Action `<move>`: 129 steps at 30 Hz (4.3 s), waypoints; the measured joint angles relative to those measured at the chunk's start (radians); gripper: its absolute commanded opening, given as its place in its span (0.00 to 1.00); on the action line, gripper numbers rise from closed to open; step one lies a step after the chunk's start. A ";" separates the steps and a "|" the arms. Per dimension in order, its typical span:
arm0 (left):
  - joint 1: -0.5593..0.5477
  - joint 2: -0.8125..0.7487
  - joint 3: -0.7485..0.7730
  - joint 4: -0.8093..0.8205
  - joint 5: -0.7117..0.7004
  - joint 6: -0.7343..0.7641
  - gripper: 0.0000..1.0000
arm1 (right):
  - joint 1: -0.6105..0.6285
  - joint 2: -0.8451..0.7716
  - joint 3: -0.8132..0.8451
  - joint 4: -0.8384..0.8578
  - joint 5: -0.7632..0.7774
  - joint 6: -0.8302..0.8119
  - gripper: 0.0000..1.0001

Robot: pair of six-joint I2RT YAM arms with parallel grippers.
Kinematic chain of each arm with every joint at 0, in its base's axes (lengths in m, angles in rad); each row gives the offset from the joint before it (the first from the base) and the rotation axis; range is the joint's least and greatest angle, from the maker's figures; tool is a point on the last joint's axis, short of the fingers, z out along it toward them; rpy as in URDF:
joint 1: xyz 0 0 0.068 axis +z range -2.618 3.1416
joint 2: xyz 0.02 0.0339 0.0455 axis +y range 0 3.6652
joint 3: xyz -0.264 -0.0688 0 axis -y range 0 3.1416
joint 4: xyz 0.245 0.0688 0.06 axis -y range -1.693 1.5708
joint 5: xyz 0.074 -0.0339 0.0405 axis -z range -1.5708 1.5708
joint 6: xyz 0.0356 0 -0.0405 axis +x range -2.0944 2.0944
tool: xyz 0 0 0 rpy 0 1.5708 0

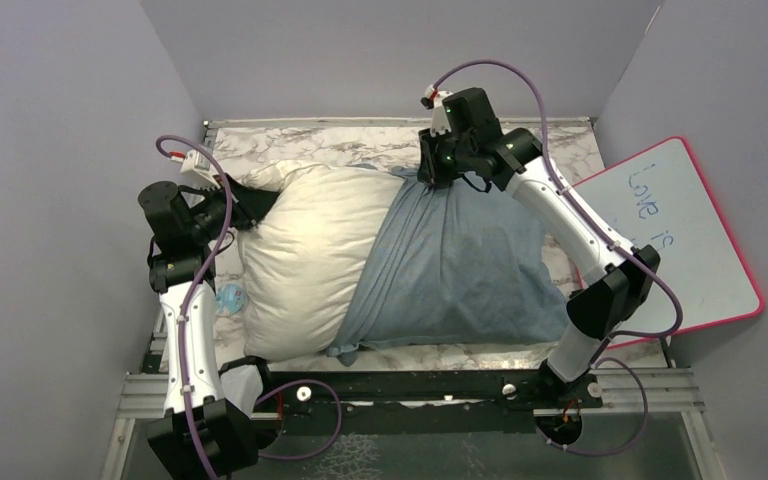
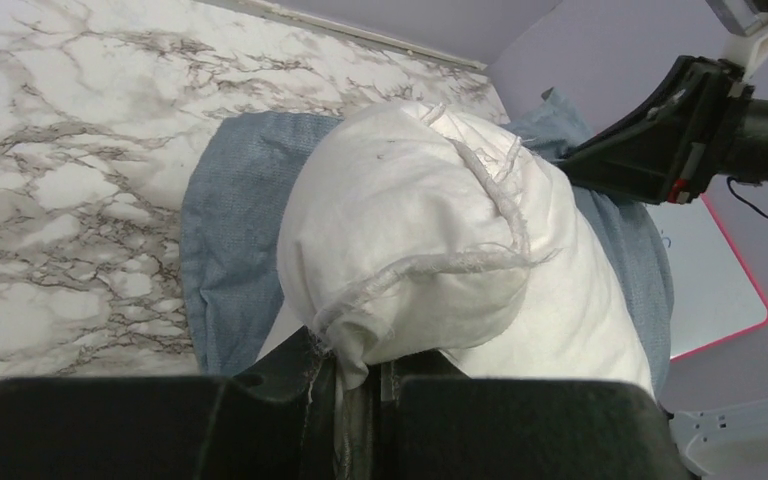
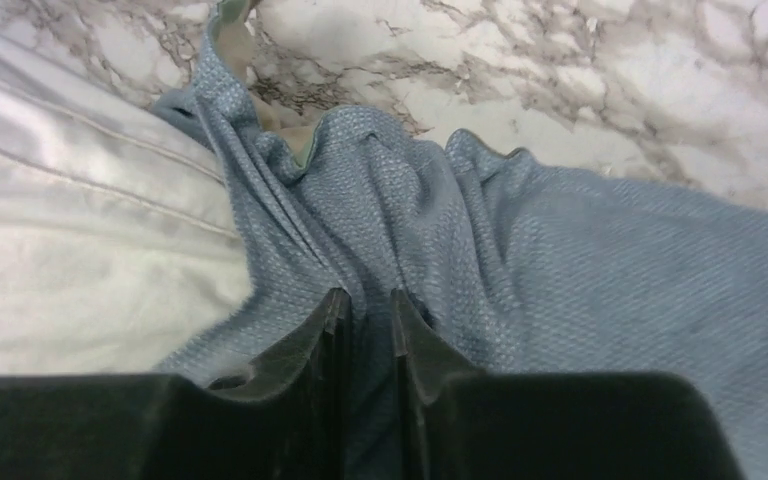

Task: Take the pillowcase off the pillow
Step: Remove the pillow from the pillowcase.

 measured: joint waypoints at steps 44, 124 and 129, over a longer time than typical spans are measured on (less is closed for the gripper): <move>0.043 0.119 0.032 -0.195 -0.146 -0.017 0.00 | -0.295 -0.025 -0.061 -0.015 -0.277 0.014 0.64; 0.072 -0.110 -0.394 -0.087 0.021 -0.290 0.00 | 0.048 -0.682 -1.133 0.702 -0.307 0.707 0.94; 0.072 -0.110 -0.394 -0.092 0.021 -0.283 0.00 | 0.049 -0.665 -1.182 0.756 -0.248 0.829 0.83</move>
